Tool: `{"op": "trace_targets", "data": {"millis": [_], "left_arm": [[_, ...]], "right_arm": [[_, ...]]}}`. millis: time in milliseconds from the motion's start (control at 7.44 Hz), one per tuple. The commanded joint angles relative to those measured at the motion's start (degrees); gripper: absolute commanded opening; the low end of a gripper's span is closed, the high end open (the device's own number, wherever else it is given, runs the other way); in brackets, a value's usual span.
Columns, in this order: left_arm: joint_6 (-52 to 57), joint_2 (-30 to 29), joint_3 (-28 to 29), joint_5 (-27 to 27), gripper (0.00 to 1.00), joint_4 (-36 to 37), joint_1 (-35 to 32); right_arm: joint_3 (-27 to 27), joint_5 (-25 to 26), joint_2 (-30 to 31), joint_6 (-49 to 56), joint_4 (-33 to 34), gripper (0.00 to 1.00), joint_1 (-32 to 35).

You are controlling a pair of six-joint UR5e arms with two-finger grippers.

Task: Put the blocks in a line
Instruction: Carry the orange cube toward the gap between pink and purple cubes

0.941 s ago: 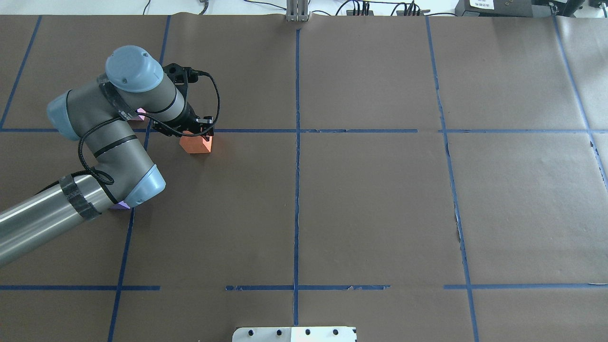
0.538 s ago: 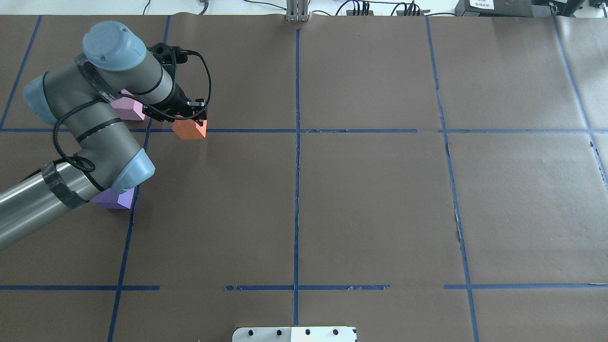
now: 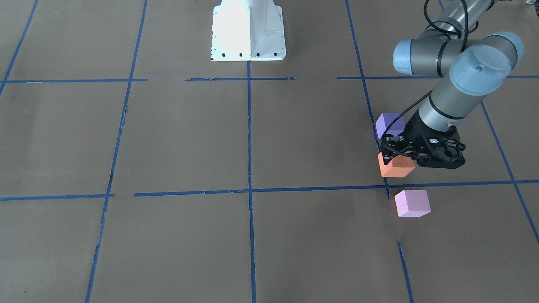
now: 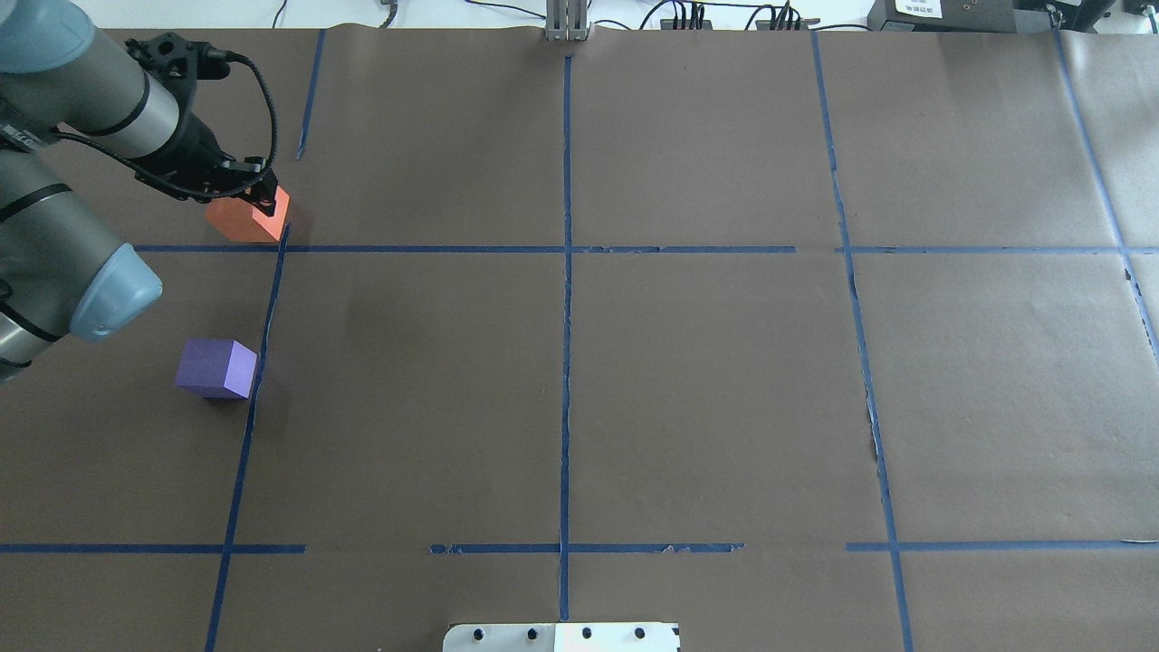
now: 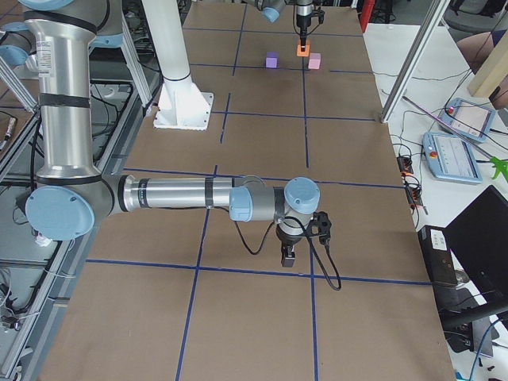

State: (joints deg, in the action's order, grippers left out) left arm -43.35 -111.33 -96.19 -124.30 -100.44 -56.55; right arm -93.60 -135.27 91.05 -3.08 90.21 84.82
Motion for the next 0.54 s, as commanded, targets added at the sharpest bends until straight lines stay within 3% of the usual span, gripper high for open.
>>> {"op": "trace_targets", "data": {"millis": [0, 403], "left_arm": [[3.36, 3.22, 0.30, -1.82, 0.31, -0.28, -1.37], [2.84, 2.79, 5.65, -2.35, 0.36, -2.90, -0.58]], "right_arm": [[0.00, 0.01, 0.00, 0.00, 0.05, 1.00, 0.00], [0.00, 0.01, 0.00, 0.00, 0.05, 1.00, 0.00]]}}
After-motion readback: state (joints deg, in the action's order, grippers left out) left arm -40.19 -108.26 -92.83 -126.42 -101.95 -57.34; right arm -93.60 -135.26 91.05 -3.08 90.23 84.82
